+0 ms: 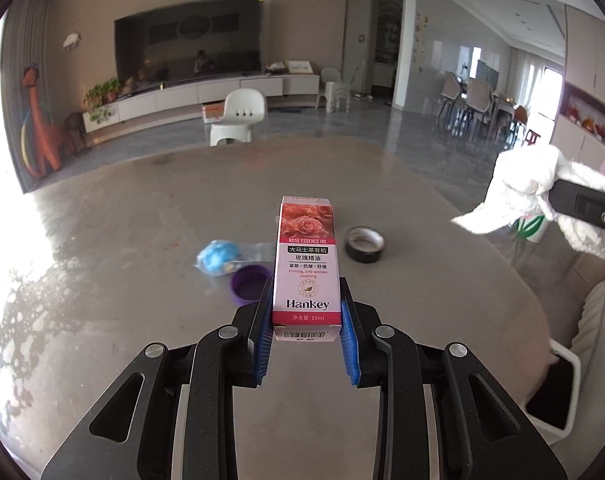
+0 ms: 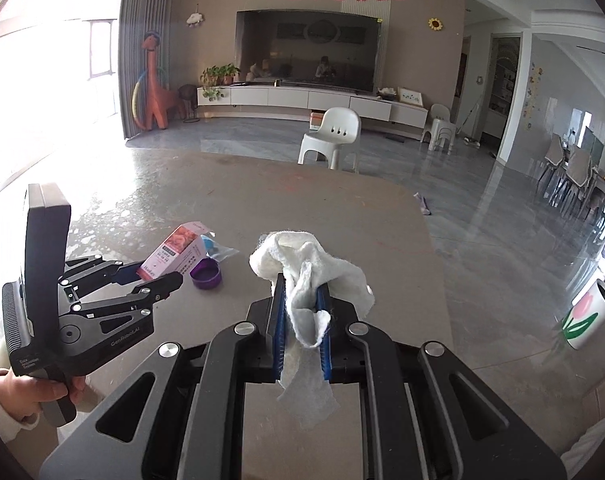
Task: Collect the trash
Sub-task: 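Carry the Hankey box and tissue over the white bin and open both tools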
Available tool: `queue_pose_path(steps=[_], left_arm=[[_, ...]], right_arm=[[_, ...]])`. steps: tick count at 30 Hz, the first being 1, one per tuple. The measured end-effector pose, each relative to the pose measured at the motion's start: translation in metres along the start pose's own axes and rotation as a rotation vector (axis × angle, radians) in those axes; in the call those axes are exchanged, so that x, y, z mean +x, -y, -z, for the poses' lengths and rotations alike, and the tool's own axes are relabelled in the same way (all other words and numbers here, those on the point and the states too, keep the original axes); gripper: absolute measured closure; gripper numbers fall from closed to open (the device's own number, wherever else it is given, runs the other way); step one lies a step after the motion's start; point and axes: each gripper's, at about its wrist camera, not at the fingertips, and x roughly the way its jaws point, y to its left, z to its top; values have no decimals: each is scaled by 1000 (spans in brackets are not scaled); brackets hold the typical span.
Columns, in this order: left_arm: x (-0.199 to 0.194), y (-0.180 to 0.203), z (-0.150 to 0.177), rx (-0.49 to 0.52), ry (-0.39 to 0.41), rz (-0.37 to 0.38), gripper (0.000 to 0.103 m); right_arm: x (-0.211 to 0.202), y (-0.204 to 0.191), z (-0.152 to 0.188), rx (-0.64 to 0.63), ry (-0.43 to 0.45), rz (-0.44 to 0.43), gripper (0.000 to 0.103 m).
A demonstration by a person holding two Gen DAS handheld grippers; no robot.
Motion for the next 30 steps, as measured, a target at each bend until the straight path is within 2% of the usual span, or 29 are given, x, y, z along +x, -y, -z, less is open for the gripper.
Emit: queue_pose_path(steps=[6,15,23,30], left_arm=[[-22,56,-2,33,-5,89,74],[-38,151,14,109,-35,183,74],[-43,219,34,187,-80,254,74],[-39,264,49,263,-134,320,74]], right_arm=[[-38,25,16,37,24,32,88],[-84,65,65,121,33,67,88],[-113,99,114,176,51,159,88],[-126,131,154,253,20,228,87]])
